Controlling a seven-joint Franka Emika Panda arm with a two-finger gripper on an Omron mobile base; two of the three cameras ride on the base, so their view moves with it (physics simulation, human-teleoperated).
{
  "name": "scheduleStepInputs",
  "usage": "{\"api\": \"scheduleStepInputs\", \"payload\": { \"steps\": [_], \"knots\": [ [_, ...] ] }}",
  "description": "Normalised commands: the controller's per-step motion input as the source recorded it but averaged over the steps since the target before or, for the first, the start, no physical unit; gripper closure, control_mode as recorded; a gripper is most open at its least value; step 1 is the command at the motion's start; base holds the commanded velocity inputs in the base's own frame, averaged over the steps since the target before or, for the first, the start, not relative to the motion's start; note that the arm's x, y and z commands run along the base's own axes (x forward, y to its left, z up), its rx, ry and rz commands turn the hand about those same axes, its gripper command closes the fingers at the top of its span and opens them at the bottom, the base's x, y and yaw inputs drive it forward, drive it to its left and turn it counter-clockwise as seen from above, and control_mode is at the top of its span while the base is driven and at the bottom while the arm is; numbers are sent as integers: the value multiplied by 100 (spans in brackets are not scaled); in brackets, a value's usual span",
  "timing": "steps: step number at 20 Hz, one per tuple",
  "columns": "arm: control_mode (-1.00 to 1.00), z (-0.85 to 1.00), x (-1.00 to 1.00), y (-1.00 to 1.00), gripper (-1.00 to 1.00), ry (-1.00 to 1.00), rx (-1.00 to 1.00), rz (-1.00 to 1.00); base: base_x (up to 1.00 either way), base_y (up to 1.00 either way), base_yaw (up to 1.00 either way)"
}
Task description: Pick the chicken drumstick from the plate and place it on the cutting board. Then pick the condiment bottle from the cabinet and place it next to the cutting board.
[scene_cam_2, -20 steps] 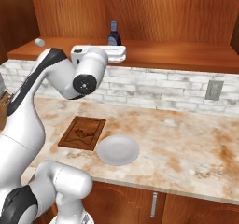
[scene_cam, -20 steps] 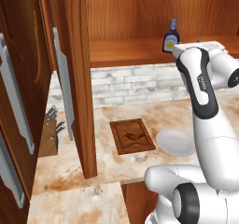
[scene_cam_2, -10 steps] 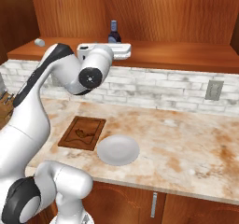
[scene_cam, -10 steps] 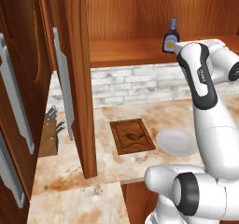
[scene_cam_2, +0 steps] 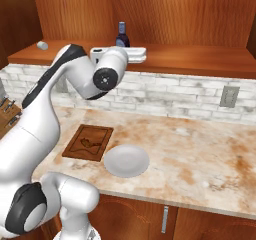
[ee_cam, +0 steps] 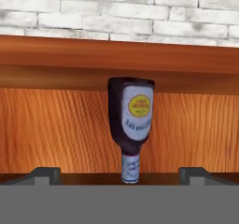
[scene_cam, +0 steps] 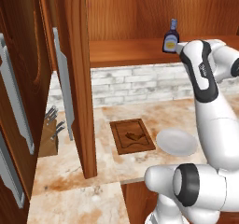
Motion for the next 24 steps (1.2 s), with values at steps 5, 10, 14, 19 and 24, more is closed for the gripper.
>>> {"api": "scheduleStepInputs", "payload": {
  "steps": [5, 10, 14, 19, 24],
  "knots": [
    [-100, 24, 0, 5, -100, 11, 12, 0, 0, 0, 0],
    [-100, 21, 0, 13, -100, 10, 13, 0, 0, 0, 0],
    [-100, 22, 0, 19, -100, 9, 13, 0, 0, 0, 0],
    [-100, 27, 0, 20, -100, 7, 13, 0, 0, 0, 0],
    [-100, 35, 0, 18, -100, 4, 13, 0, 0, 0, 0]
  ]
}}
